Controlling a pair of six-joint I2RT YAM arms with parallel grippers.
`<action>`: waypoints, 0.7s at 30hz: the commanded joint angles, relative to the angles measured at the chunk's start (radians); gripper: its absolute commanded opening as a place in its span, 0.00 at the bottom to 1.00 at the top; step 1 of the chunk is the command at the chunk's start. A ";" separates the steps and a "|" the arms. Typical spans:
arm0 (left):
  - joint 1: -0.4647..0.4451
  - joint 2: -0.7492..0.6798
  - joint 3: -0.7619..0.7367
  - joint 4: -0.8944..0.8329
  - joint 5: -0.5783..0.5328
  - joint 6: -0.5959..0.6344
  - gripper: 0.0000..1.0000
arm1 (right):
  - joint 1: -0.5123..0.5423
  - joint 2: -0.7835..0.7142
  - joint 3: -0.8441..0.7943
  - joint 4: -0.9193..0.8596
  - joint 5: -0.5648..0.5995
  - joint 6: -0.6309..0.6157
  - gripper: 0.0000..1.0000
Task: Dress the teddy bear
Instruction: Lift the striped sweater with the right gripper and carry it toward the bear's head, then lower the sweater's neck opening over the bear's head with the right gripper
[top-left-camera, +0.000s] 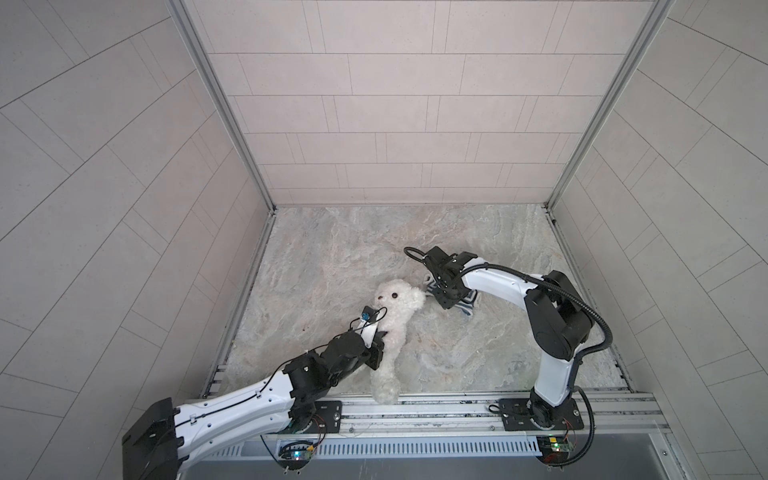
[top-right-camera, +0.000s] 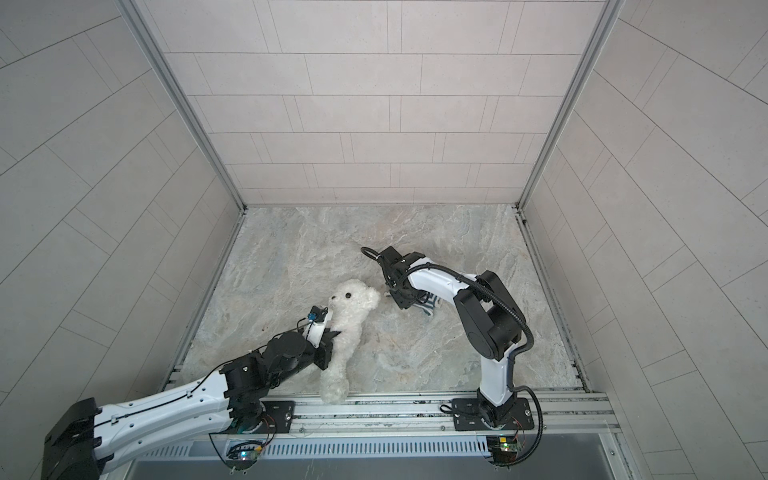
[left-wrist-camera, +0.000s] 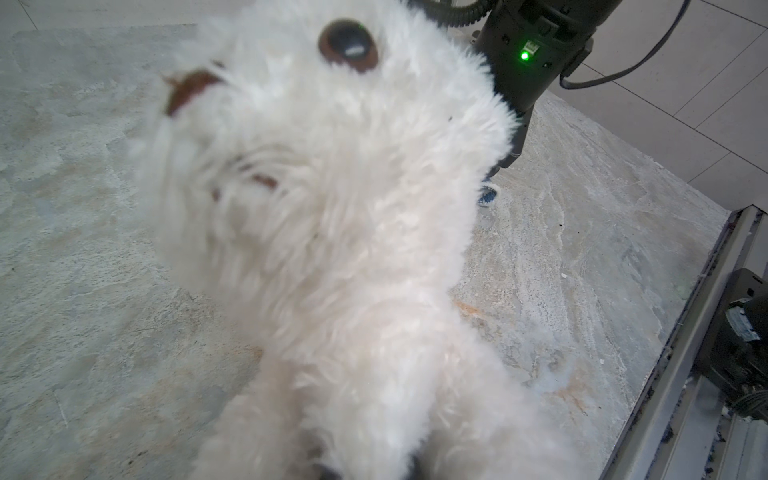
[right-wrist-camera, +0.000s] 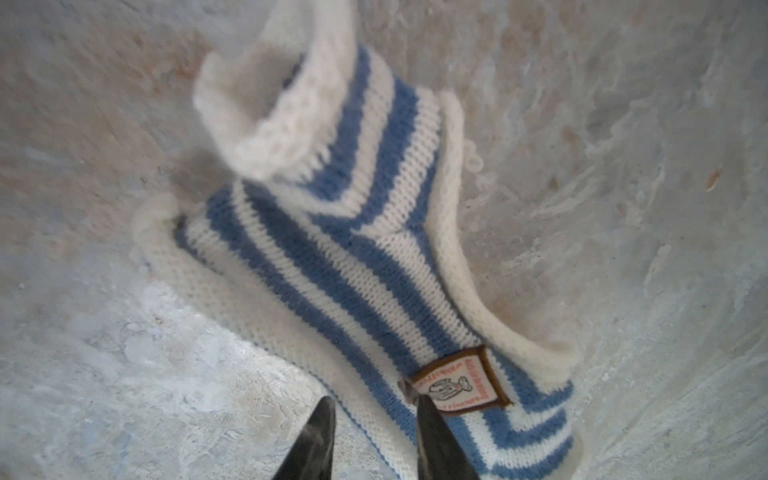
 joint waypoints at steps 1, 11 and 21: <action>-0.003 -0.006 0.031 0.056 0.005 -0.006 0.00 | -0.002 -0.004 -0.021 -0.014 -0.020 -0.025 0.35; -0.003 -0.010 0.047 0.043 -0.002 -0.002 0.00 | -0.003 0.061 -0.011 -0.005 0.011 -0.043 0.27; -0.003 -0.043 0.039 0.001 -0.016 0.009 0.00 | -0.010 0.041 -0.026 0.024 0.027 -0.027 0.08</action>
